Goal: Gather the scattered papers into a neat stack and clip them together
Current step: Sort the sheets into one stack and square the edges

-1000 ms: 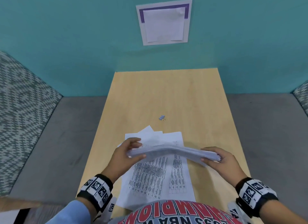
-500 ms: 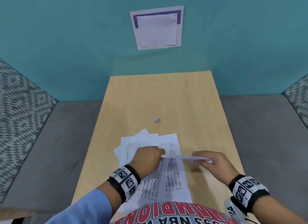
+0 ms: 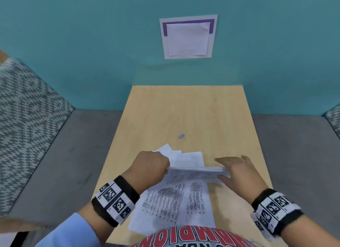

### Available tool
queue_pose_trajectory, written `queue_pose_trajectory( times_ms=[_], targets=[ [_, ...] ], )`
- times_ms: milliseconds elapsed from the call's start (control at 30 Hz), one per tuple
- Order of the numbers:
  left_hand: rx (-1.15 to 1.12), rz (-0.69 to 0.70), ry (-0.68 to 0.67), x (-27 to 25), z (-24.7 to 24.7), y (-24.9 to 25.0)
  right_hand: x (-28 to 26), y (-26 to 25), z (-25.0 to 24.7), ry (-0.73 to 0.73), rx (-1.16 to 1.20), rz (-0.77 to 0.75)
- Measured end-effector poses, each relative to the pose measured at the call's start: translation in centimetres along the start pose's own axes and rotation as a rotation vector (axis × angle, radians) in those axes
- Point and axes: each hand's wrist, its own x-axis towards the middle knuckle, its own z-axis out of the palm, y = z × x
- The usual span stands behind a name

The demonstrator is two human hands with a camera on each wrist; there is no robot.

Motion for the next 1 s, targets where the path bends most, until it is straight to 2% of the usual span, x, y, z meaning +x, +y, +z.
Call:
queue_pose_trajectory(
  times_ms=[67,133,233,300,433,500,567,633,733,867,933,1000],
  targets=[
    [0.042,0.037,0.01,-1.0,-2.7,1.9,0.3,-3.4,-0.3,-0.045,0.091,-0.125],
    [0.028,0.063,0.054,-1.9,-4.9,3.8,0.8,-6.3,-0.4,-0.073,0.179,-0.177],
    [-0.145,0.047,0.241,-2.7,-6.3,4.4,1.2,-7.2,-0.5,-0.101,0.342,-0.102],
    [-0.424,0.015,0.401,-3.3,-6.4,2.6,0.7,-5.7,-1.5,-0.064,0.599,0.021],
    [-1.166,0.001,0.519,-5.1,-5.7,-1.3,-1.2,-3.1,-5.2,0.054,1.219,0.18],
    [-1.518,0.05,0.528,-4.6,-4.4,-1.6,-1.7,-2.4,-6.1,0.118,1.377,0.19],
    [-1.727,0.083,0.453,-3.2,-2.3,-0.7,-1.8,-2.1,-5.7,0.112,1.39,0.181],
    [-1.753,0.055,0.345,-1.4,0.5,1.0,-1.7,-1.9,-4.0,0.039,1.291,0.192],
    [-1.67,-0.005,0.227,0.4,4.0,3.4,-2.3,-1.5,-0.6,-0.032,1.224,0.208],
    [-1.579,-0.083,0.29,1.2,5.3,4.5,-2.6,-1.6,1.0,-0.018,1.236,0.258],
    [-1.647,-0.136,0.357,1.1,4.6,4.6,-2.7,-1.7,0.8,0.036,1.254,0.298],
    [-1.728,-0.129,0.417,0.6,3.2,4.8,-2.8,-1.7,0.9,0.099,1.294,0.317]
  ],
)
